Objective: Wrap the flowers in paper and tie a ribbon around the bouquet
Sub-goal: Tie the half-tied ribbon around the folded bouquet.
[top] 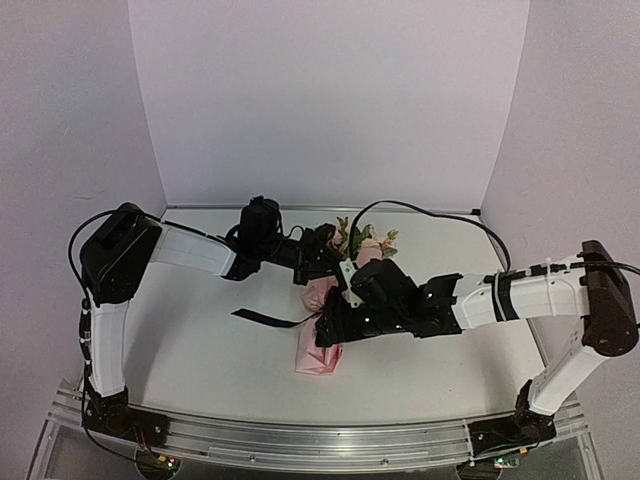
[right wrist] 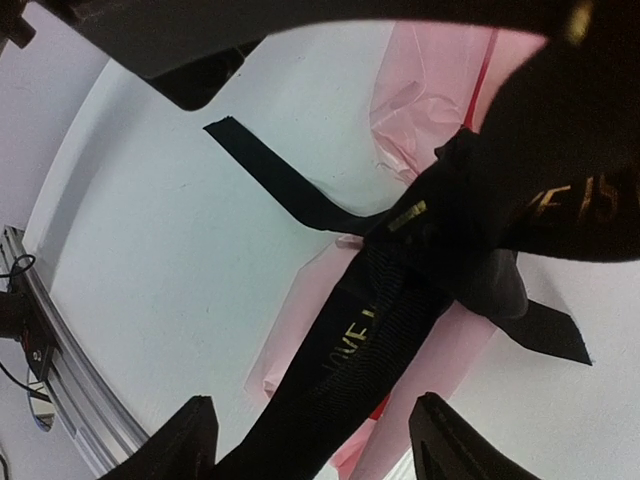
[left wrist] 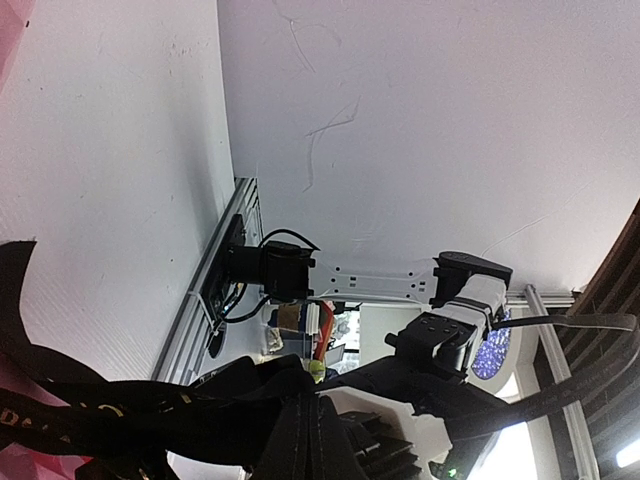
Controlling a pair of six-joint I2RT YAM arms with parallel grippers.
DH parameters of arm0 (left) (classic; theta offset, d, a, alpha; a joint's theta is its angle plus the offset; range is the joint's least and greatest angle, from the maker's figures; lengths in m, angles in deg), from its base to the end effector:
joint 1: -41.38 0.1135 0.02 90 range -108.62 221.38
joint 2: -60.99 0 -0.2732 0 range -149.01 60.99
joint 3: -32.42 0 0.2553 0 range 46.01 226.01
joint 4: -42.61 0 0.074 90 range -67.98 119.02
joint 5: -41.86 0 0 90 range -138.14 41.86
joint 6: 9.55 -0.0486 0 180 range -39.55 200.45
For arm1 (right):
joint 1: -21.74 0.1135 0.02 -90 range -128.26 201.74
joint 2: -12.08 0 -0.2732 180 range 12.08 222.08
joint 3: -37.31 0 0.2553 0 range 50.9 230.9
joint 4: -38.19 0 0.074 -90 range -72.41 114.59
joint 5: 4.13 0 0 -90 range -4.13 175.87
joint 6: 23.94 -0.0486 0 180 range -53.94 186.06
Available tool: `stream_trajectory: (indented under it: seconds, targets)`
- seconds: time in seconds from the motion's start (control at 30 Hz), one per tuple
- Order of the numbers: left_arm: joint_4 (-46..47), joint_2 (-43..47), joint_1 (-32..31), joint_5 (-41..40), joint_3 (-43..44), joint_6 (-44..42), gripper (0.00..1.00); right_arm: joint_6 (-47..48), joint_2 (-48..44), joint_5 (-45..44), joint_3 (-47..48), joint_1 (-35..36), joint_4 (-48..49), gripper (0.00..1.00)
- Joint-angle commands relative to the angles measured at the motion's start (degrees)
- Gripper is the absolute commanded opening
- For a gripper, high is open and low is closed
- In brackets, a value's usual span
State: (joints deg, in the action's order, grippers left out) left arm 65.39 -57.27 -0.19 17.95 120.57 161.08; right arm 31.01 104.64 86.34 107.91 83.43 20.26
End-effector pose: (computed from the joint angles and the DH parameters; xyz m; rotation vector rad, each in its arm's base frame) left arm 0.3170 -0.3405 0.2141 -0.3834 -2.1207 2.0285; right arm 0.1718 0.3198 0.2123 -0.5645 2.3642 0.8560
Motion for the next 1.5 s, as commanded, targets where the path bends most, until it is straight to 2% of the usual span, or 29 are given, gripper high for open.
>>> stream_trajectory:
  seconds: [0.0, 0.13, 0.27, 0.37, 0.47, 0.53, 0.6, 0.67, 0.87, 1.17, 1.47]
  targets:
    - [4.49, -0.2, 0.08, 0.89, 0.05, 2.34, 0.0, -2.95, -0.19, -1.69, 1.5, -0.17, 0.65, 0.59]
    - [-3.63, 0.51, 0.2, -0.97, 0.35, -3.99, 0.0, -3.04, -1.71, -1.36, 0.1, -0.14, 0.04, 0.44]
    - [-12.33, 1.18, 0.77, -3.05, 0.24, -11.39, 0.0, -2.89, -2.91, -1.94, -1.18, -0.07, -1.08, 0.22]
    - [-17.63, 2.17, 1.42, -4.95, -1.58, -16.47, 0.0, -2.54, -2.95, -3.5, -1.31, -0.1, -2.65, 0.15]
    - [-17.33, 2.98, 2.05, -6.0, -3.88, -17.65, 0.0, -1.75, -2.16, -3.99, 0.14, -0.12, -4.83, 0.07]
    - [-17.4, 3.32, 2.35, -6.4, -4.6, -18.13, 0.0, -1.48, -2.18, -4.15, 0.9, -0.16, -5.44, 0.11]
    - [-17.39, 3.3, 2.36, -6.01, -4.32, -18.46, 0.0, -1.05, -2.16, -4.48, 2.38, -0.17, -7.24, 0.26]
    - [-17.85, 3.38, 2.36, -5.54, -3.74, -18.96, 0.0, -0.11, -1.99, -4.37, 3.77, -0.17, -8.7, 0.36]
    - [-20.31, 3.93, 2.36, -3.52, -1.84, -20.94, 0.0, 2.37, -0.39, -3.03, 7.7, 0.14, -11.41, 0.58]
    - [-18.45, 5.52, 3.02, -3.07, -0.72, -19.32, 0.0, 3.33, 1.25, -4.99, 10.59, 1.48, -16.67, 0.61]
    - [-15.1, 4.1, 3.79, -2.37, 0.69, -16.29, 0.0, 3.29, 4.18, -2.85, 14.03, 1.89, -19.63, 0.61]
